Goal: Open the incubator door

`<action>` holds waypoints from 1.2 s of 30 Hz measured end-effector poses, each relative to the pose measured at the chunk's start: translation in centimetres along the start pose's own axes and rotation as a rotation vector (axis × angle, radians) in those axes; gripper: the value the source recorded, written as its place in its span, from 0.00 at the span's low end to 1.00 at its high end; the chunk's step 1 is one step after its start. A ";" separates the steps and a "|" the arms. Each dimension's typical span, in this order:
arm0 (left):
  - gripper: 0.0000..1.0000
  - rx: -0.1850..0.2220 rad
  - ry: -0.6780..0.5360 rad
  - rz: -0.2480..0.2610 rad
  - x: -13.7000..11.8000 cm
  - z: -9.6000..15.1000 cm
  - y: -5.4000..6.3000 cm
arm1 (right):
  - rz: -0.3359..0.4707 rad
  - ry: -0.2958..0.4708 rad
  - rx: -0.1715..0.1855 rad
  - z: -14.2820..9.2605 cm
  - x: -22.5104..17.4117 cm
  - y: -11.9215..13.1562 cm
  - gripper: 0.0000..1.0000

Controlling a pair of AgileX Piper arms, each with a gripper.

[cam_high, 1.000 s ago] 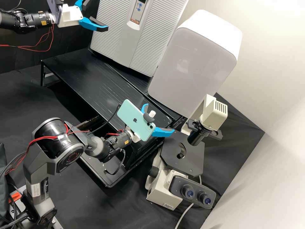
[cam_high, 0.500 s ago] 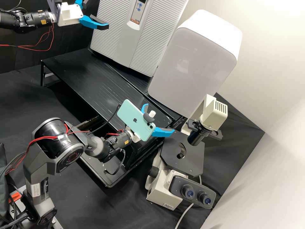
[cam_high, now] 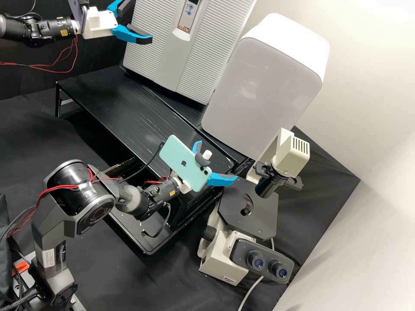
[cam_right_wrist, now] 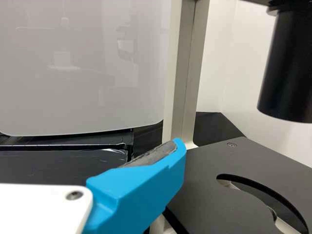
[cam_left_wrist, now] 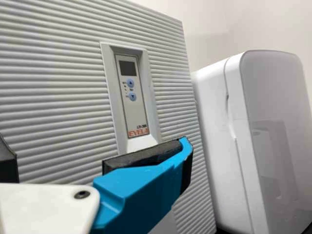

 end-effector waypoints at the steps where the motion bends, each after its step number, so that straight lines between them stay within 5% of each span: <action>1: 0.00 -0.004 -0.002 -0.005 0.0 0.1 -0.2 | 0.000 0.000 0.000 0.0 0.0 0.0 1.00; 36: 0.00 -0.044 -0.023 -0.031 -0.1 1.2 -0.9 | 0.000 0.000 0.000 0.0 0.0 0.0 1.00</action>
